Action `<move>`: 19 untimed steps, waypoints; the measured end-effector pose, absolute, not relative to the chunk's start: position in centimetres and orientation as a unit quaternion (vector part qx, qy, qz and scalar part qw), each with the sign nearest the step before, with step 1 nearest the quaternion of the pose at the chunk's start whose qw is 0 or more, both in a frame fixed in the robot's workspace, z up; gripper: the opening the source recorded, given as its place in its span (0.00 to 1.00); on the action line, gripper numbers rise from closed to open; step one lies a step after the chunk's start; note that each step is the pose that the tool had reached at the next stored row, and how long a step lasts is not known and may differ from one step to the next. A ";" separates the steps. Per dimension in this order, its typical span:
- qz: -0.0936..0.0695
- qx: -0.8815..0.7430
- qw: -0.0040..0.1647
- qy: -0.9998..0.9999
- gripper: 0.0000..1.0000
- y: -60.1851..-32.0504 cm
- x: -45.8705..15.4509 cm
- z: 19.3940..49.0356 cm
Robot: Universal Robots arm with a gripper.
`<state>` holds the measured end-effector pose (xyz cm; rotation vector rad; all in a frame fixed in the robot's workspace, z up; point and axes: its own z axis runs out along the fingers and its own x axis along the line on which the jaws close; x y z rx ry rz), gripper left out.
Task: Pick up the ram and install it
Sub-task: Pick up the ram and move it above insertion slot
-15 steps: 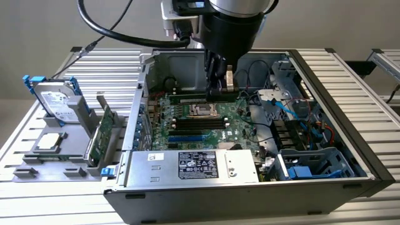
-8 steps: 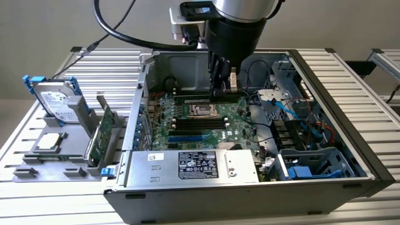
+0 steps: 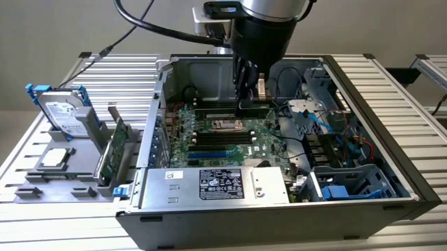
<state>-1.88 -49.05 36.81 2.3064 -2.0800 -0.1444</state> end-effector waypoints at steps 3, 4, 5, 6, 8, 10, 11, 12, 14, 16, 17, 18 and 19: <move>-0.035 0.741 0.033 -0.670 0.13 -48.5 -1.6 36.7; -0.031 0.741 0.036 -0.670 0.13 -48.3 -1.5 36.7; -0.028 0.741 0.040 -0.670 0.13 -48.0 -1.4 36.6; -0.022 0.740 0.047 -0.670 0.13 -47.0 -1.0 36.4; -0.018 0.740 0.051 -0.670 0.13 -45.9 -0.8 36.1; -0.016 0.740 0.054 -0.670 0.13 -44.3 -0.5 35.6; -0.015 0.740 0.055 -0.670 0.13 -43.8 -0.4 35.4; -0.014 0.740 0.056 -0.670 0.13 -43.4 -0.4 35.3; -0.012 0.740 0.058 -0.670 0.13 -42.5 -0.4 35.1; -0.009 0.739 0.061 -0.671 0.13 -41.6 -0.4 35.0; -0.007 0.739 0.063 -0.671 0.13 -41.1 -0.5 34.9; -0.005 0.739 0.066 -0.671 0.13 -40.7 -0.6 34.8; -0.003 0.739 0.068 -0.671 0.13 -40.4 -0.8 34.8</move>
